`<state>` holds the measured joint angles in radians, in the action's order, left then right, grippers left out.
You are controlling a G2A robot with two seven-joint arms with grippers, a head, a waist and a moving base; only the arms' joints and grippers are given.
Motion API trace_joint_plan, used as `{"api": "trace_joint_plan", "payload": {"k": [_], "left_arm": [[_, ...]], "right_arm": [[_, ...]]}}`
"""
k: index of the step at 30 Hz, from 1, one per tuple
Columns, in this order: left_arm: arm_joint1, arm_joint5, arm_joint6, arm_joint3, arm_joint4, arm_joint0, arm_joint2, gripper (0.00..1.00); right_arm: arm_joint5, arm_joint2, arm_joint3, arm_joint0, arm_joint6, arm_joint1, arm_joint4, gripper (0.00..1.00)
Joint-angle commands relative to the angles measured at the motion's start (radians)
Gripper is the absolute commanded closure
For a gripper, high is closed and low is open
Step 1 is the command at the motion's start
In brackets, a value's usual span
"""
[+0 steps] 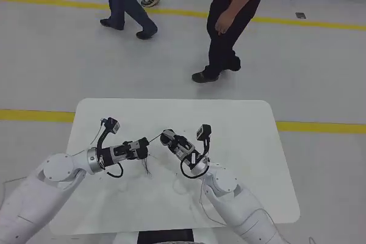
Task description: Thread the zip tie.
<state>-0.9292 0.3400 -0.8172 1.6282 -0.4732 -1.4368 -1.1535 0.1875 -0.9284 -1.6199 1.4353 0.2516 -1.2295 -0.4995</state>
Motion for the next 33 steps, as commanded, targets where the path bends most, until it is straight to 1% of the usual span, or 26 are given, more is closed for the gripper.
{"api": "trace_joint_plan", "payload": {"k": [1,6,8,12,14,23,25,29,33], "left_arm": [[-0.011,0.000,0.003,-0.009,0.003,0.004,0.003,0.00],[-0.038,0.000,0.033,-0.020,0.010,0.009,0.007,0.00],[-0.049,0.000,0.051,-0.034,0.012,0.009,0.004,0.00],[-0.066,0.000,0.043,-0.046,0.011,0.011,0.000,0.00],[-0.075,0.000,0.018,-0.045,0.004,0.013,-0.005,0.00],[-0.076,0.000,0.016,-0.047,0.005,0.013,-0.007,0.00],[-0.077,-0.008,0.037,-0.041,0.017,0.013,-0.002,0.00],[-0.078,-0.006,0.051,-0.039,0.020,0.014,-0.002,0.00],[-0.077,-0.003,0.054,-0.038,0.017,0.012,-0.005,0.00]], "right_arm": [[-0.008,0.010,-0.005,0.005,-0.038,-0.005,0.016,1.00],[-0.016,0.029,-0.018,0.016,-0.094,-0.017,0.018,1.00],[-0.016,0.035,-0.017,0.022,-0.110,-0.021,0.010,1.00],[-0.018,0.048,0.000,0.019,-0.116,-0.031,-0.007,1.00],[-0.016,0.049,0.004,0.016,-0.106,-0.032,-0.007,1.00],[-0.017,0.048,0.005,0.016,-0.109,-0.032,0.001,1.00],[-0.021,0.044,-0.001,0.017,-0.136,-0.030,0.069,1.00],[-0.032,0.035,-0.021,0.033,-0.156,-0.029,0.127,1.00],[-0.046,0.031,-0.037,0.048,-0.158,-0.029,0.159,1.00]]}}
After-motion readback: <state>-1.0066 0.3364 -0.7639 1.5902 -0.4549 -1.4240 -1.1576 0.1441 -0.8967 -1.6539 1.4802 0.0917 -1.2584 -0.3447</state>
